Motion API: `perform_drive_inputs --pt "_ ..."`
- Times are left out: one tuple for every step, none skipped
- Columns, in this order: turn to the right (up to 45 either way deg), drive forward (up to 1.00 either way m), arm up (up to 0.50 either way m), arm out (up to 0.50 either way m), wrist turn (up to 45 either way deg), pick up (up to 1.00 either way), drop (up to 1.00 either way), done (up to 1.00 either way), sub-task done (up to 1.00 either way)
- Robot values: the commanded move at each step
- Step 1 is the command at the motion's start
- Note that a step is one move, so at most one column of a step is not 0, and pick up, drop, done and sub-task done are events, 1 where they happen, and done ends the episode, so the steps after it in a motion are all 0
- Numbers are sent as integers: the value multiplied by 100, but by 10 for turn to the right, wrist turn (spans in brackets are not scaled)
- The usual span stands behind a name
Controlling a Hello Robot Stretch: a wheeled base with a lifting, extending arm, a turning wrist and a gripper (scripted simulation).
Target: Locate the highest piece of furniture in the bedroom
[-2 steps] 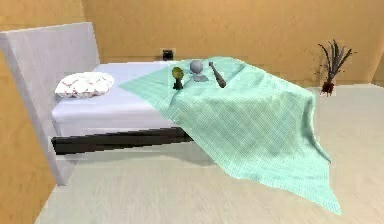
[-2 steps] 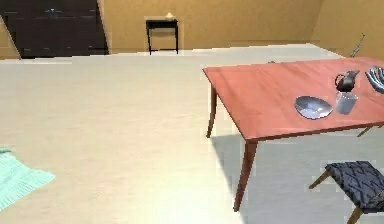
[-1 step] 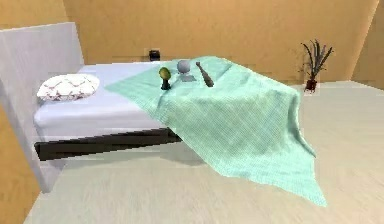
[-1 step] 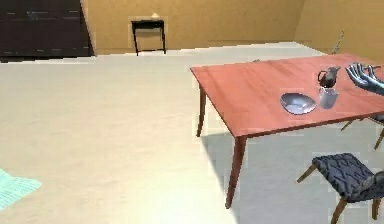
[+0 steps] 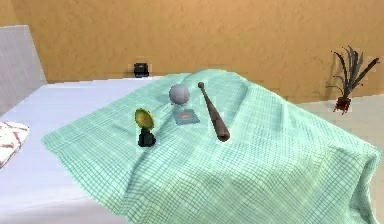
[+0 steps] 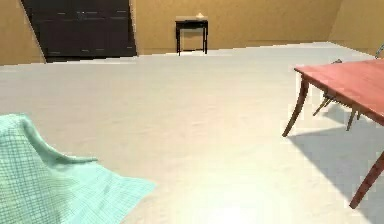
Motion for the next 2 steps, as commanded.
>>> perform_drive_inputs --pt "-150 0 0 0 0 0 0 0 0" --pt "0 0 0 0 0 0 0 100 0"
